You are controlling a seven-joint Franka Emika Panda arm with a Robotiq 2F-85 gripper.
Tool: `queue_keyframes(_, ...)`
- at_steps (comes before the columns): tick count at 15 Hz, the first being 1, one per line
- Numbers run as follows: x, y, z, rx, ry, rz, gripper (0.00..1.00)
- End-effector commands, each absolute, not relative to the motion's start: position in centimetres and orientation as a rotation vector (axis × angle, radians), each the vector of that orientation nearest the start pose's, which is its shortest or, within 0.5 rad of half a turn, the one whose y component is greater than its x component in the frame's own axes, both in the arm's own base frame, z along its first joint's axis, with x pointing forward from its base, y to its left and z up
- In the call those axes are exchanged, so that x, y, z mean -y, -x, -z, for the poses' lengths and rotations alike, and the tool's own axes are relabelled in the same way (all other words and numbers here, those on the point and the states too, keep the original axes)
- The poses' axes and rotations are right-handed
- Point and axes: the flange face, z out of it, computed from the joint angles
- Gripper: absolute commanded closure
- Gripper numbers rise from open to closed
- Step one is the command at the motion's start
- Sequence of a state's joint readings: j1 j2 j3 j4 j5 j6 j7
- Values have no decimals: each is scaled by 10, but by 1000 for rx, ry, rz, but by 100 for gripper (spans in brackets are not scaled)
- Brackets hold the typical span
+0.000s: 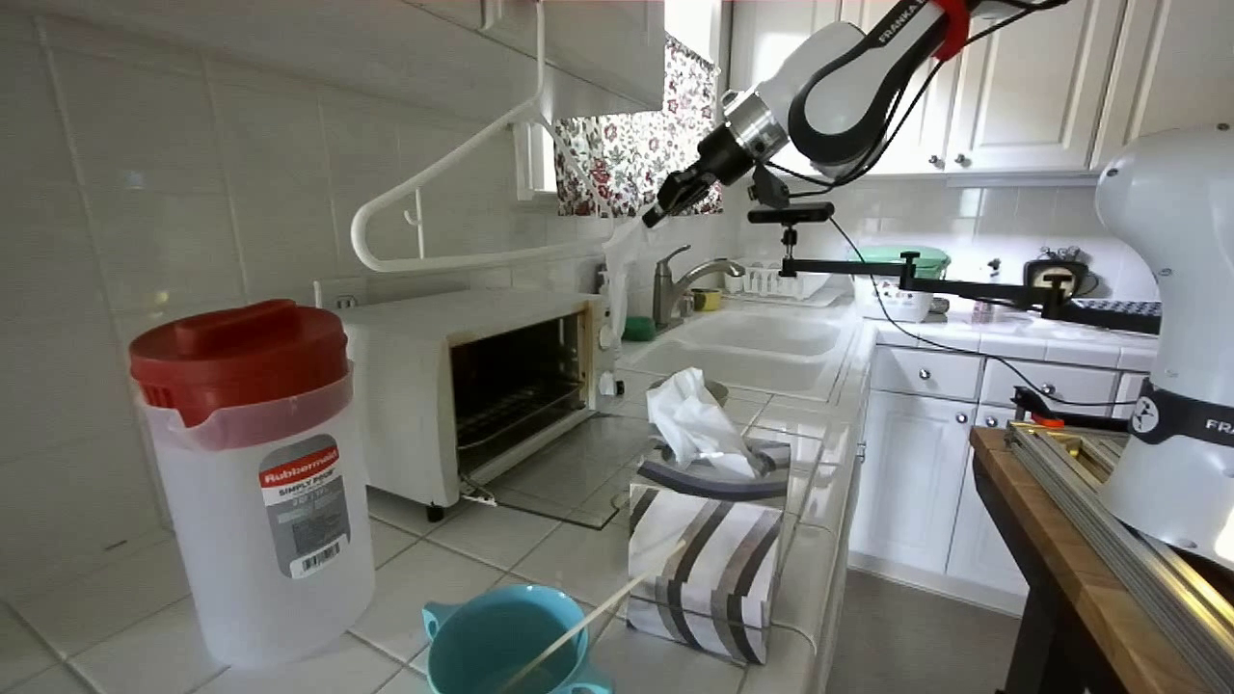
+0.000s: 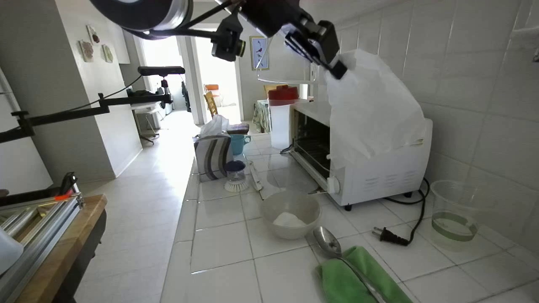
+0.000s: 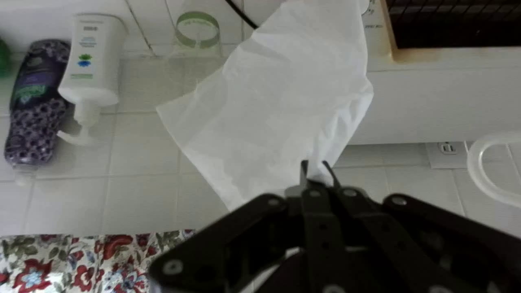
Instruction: Use the paper towel to clean the top of the grill
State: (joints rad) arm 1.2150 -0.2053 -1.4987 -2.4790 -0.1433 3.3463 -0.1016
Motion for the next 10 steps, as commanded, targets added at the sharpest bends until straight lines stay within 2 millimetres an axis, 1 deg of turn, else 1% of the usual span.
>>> queue_keyframes(1, 152, -510, -418, -133, 2787, 1497, 100)
queue_keyframes(3, 152, -515, -424, -129, 2751, 1552, 100)
queue_keyframes(5, 148, -521, -425, -119, 2718, 1581, 100)
queue_keyframes(10, 134, -530, -405, -80, 2664, 1578, 100)
